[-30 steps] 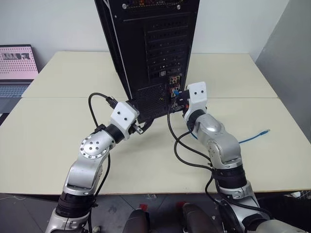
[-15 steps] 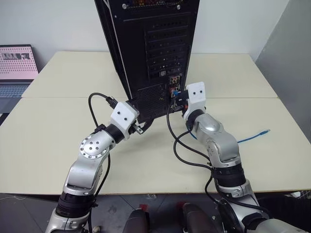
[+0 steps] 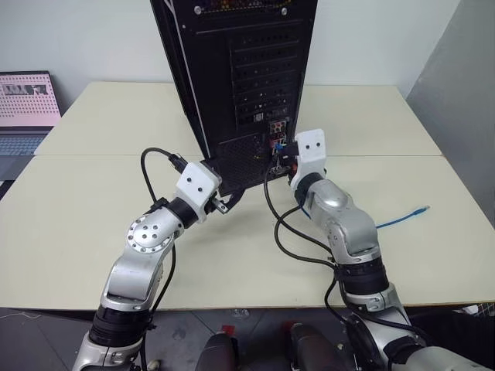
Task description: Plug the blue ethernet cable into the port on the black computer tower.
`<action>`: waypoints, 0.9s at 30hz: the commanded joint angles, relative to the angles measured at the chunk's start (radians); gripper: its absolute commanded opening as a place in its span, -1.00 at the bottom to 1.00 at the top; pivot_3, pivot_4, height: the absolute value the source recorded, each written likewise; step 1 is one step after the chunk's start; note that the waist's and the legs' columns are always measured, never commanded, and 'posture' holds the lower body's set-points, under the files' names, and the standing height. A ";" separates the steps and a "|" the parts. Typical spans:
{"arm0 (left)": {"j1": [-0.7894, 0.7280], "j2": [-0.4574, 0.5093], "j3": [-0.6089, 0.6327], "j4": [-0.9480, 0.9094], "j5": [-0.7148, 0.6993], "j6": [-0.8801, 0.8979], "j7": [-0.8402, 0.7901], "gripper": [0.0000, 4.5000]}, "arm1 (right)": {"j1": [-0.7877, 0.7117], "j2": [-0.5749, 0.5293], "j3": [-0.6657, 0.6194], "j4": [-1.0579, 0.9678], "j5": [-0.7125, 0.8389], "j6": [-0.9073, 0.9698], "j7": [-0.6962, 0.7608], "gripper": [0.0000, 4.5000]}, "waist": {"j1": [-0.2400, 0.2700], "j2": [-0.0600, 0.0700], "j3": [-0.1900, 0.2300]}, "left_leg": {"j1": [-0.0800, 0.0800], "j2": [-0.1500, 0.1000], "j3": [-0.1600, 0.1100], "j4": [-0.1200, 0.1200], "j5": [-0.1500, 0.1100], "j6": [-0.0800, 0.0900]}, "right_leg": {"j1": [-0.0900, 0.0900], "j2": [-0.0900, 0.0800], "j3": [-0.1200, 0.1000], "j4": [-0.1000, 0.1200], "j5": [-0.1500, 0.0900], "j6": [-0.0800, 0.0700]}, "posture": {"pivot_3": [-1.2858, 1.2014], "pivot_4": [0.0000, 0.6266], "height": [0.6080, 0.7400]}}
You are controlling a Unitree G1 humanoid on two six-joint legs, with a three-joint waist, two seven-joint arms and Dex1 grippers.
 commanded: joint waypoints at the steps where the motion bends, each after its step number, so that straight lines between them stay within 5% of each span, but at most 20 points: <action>1: -0.008 -0.002 0.012 -0.028 0.002 -0.018 0.008 0.83 | -0.053 0.023 0.005 -0.009 -0.010 -0.023 -0.010 -1.00 | 0.000 0.000 0.000 | 0.000 0.000 0.000 0.000 0.000 0.000 | 0.000 0.000 0.000 0.000 0.000 0.000 | 0.03 -0.52 1.00; 22: 0.000 -0.009 0.015 -0.031 0.001 -0.006 0.024 0.83 | -0.079 0.033 0.027 0.045 -0.027 -0.057 0.055 -1.00 | -0.020 0.000 0.000 | 0.002 0.001 0.001 0.000 0.000 0.000 | -0.001 0.001 0.000 0.003 0.001 -0.002 | 0.03 -0.52 1.00; 23: 0.002 -0.008 0.017 -0.030 -0.001 -0.005 0.024 0.87 | -0.073 0.018 0.027 0.039 -0.028 -0.055 0.070 -0.70 | -0.020 0.000 0.000 | 0.001 0.001 0.001 0.000 0.000 0.000 | -0.001 0.001 0.000 0.003 0.001 -0.002 | 0.03 -0.52 1.00; 27: 0.008 0.004 0.030 -0.032 -0.022 0.031 0.010 0.87 | -0.052 -0.051 0.031 -0.012 -0.015 -0.020 0.145 -0.36 | -0.015 0.000 0.000 | 0.001 0.000 0.000 0.000 0.000 0.000 | -0.001 0.001 0.000 0.003 0.001 -0.002 | 0.03 -0.52 1.00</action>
